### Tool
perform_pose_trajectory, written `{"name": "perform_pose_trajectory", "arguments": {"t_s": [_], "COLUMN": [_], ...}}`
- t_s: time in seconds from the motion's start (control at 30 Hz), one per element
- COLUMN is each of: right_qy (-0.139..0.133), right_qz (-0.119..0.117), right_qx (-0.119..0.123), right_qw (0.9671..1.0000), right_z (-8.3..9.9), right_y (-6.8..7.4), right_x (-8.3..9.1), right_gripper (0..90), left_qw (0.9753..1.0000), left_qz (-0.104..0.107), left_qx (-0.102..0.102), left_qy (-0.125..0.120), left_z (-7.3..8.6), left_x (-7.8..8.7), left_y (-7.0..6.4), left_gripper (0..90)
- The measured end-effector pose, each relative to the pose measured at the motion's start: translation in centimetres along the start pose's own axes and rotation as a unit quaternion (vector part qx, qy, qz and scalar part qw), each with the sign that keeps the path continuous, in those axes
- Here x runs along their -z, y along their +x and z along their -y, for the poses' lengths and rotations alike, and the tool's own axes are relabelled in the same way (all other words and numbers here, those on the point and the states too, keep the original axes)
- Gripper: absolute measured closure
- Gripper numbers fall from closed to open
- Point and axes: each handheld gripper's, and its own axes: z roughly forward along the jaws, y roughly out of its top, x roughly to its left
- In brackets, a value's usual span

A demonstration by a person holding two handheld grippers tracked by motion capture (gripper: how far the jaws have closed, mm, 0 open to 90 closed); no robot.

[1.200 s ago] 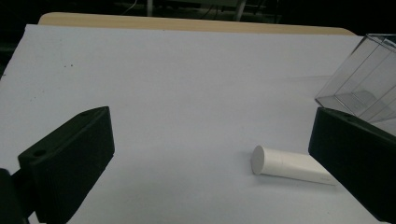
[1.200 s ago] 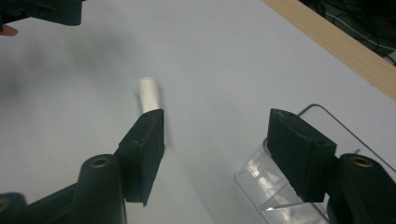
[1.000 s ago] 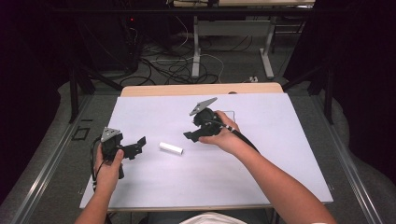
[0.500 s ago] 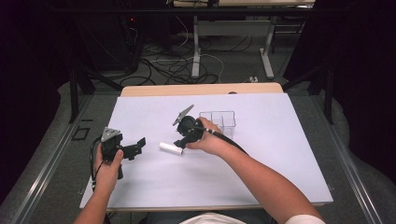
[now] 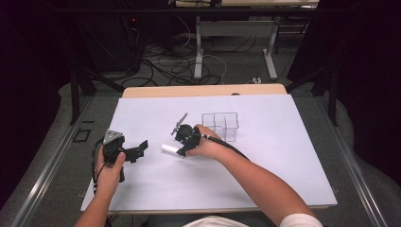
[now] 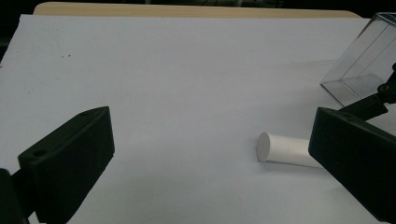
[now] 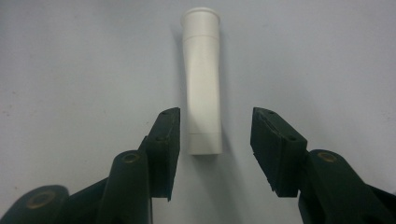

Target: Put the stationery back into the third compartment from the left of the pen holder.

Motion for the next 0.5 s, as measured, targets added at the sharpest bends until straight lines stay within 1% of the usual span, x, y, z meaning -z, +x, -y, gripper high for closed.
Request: {"name": "perform_pose_trajectory", "arguments": {"t_s": [0.07,0.1,0.17,0.23,0.33,0.37,0.43,0.47,0.5], "right_qy": [0.005,0.011,0.014,0.019,0.024,0.026,0.032,0.033,0.034], "right_qz": [-0.006,-0.002,-0.007,-0.006,-0.012,-0.009,-0.008,-0.012,-0.014], "right_qx": [-0.005,0.0,-0.005,0.002,-0.002,-0.001,0.001,0.0,-0.004], "right_qw": [1.0,0.9999,0.9999,0.9998,0.9996,0.9996,0.9994,0.9994,0.9993], "right_z": [0.0,0.1,0.1,0.1,0.0,0.1,0.1,0.1,0.1], "right_y": [0.0,0.0,0.0,-0.1,-0.1,-0.1,-0.2,-0.2,-0.1], "right_x": [-0.4,-0.6,-1.0,-1.3,-1.6,-1.7,-1.8,-1.9,-1.9], "right_gripper": [52.8,52.8,53.2,53.7,55.8,56.5,59.8,61.2,62.4], "left_qw": [1.0,1.0,1.0,1.0,1.0,1.0,1.0,1.0,1.0], "left_qz": [0.001,0.001,0.001,0.002,0.003,0.002,0.002,0.002,0.002], "left_qx": [0.0,0.0,0.0,0.0,0.0,-0.001,-0.002,-0.002,-0.001], "left_qy": [0.001,0.001,0.001,0.001,0.001,0.0,0.0,0.0,0.001], "left_z": [0.0,0.0,0.0,0.0,0.0,0.0,0.0,0.0,0.0], "left_x": [0.0,0.0,0.0,0.0,0.0,0.0,0.0,-0.1,0.0], "left_y": [0.0,0.0,-0.1,-0.1,-0.1,-0.1,-0.1,-0.1,-0.1], "left_gripper": [0.1,0.1,0.1,0.1,0.1,0.1,0.1,0.1,0.1]}}
